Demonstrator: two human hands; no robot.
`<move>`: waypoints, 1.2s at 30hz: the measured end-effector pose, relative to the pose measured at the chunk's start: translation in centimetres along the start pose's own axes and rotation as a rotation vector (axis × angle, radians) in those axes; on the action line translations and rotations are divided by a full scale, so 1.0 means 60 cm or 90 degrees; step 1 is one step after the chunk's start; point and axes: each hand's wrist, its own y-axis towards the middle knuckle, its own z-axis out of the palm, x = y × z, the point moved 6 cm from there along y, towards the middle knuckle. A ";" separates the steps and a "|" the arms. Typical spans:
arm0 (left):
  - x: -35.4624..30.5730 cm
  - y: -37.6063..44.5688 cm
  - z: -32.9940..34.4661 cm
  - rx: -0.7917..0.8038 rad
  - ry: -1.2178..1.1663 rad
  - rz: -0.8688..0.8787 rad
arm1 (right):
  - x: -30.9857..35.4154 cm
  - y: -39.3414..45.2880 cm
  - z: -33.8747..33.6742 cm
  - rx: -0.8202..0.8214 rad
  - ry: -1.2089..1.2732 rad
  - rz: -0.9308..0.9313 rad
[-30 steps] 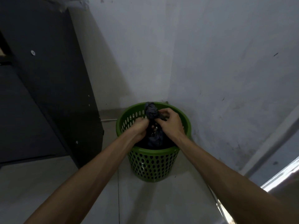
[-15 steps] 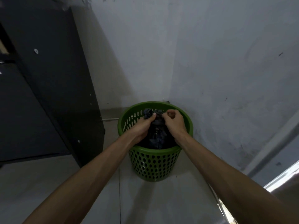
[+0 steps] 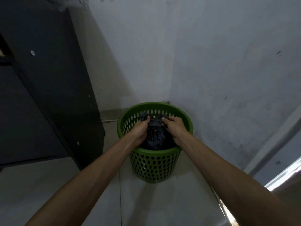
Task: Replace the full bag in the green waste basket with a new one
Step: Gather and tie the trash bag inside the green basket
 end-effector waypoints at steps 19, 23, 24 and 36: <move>-0.036 -0.007 -0.003 -0.055 0.192 0.043 | 0.057 -0.073 0.013 0.109 -0.595 -0.476; -0.034 -0.012 0.003 -0.006 0.155 0.023 | 0.063 -0.080 0.016 0.118 -0.585 -0.478; -0.036 -0.017 0.010 0.036 0.153 0.029 | 0.063 -0.080 0.012 0.113 -0.559 -0.469; -0.043 -0.040 0.005 0.075 0.565 0.271 | 0.049 -0.053 -0.007 0.004 -0.554 -0.401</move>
